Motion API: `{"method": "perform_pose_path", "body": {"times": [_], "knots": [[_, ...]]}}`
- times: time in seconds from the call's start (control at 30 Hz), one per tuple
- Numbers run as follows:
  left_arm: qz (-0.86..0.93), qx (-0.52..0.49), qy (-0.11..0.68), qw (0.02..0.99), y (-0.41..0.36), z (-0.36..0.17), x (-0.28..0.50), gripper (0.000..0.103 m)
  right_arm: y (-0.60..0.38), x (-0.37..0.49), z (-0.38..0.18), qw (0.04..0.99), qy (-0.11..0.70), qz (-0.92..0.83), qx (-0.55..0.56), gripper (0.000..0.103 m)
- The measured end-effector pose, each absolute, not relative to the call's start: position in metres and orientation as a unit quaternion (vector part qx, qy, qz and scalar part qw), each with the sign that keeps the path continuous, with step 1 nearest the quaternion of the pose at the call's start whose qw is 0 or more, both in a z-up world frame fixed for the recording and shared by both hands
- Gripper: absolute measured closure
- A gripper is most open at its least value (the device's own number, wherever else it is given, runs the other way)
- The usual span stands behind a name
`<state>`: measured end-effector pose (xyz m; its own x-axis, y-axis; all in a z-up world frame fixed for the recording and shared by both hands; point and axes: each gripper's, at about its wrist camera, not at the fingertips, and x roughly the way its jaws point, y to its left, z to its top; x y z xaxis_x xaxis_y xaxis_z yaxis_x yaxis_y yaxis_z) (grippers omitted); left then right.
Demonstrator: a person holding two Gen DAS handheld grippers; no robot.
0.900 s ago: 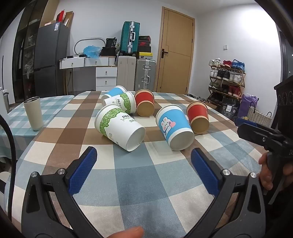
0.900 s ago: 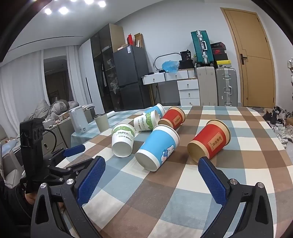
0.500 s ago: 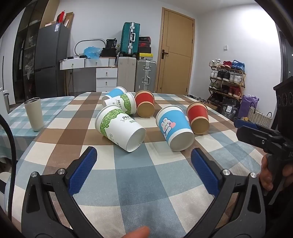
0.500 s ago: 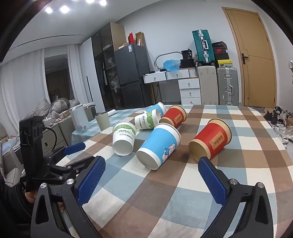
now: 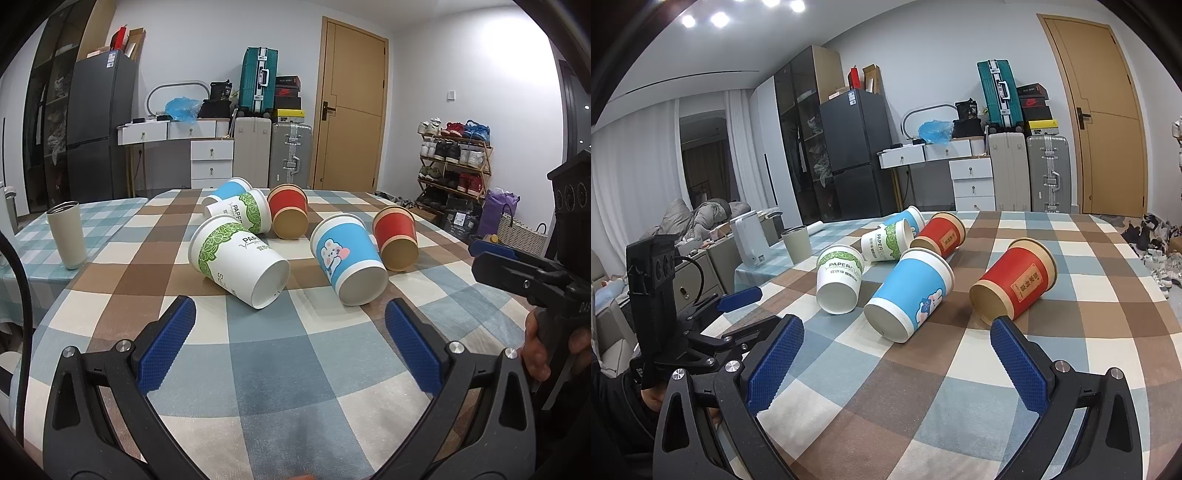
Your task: Flip cup upright
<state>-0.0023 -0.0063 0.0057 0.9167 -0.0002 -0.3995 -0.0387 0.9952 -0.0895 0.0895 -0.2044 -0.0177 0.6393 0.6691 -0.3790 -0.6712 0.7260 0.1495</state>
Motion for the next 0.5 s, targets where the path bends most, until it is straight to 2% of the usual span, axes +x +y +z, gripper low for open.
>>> {"method": "perform_pose_path", "body": {"times": [0.5], "knots": [[0.006,-0.045,0.201,0.979,-0.0042,0.0055,-0.0045,0.001,-0.2046,0.0895,-0.0177,0.905,0.209,0.370,-0.002,0.000]]}}
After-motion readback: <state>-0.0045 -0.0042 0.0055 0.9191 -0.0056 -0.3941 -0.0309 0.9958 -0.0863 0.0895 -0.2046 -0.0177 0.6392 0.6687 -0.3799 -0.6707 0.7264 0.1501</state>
